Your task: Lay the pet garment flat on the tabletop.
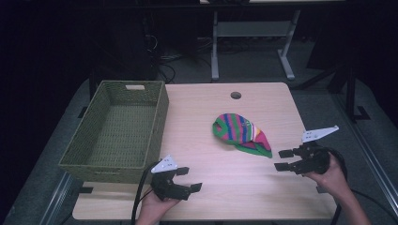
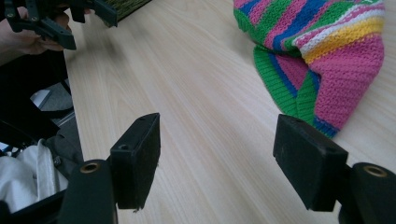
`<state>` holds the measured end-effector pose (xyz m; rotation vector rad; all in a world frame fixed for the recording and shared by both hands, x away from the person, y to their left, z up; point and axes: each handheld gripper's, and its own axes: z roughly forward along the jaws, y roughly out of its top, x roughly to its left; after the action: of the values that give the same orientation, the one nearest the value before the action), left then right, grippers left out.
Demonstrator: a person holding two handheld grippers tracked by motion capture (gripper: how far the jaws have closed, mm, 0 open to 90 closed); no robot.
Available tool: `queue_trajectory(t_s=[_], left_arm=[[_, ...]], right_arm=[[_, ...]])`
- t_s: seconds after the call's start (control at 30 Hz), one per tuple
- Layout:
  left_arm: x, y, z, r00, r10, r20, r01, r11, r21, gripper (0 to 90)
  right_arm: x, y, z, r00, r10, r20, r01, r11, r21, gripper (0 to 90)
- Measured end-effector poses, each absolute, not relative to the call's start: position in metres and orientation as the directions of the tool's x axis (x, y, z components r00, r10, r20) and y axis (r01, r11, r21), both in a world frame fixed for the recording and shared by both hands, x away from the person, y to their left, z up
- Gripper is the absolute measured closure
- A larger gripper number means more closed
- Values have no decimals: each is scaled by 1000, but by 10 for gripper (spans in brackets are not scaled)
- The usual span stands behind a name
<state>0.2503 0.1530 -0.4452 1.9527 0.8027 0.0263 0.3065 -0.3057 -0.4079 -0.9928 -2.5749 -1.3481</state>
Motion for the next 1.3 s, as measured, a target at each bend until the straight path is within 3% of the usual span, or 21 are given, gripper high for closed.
queue_trajectory(t_s=[1.3], left_arm=[[250, 153, -443, 795, 527, -300, 504, -299, 810, 176]], right_arm=[[368, -265, -372, -823, 452, 344, 555, 511, 656, 319]])
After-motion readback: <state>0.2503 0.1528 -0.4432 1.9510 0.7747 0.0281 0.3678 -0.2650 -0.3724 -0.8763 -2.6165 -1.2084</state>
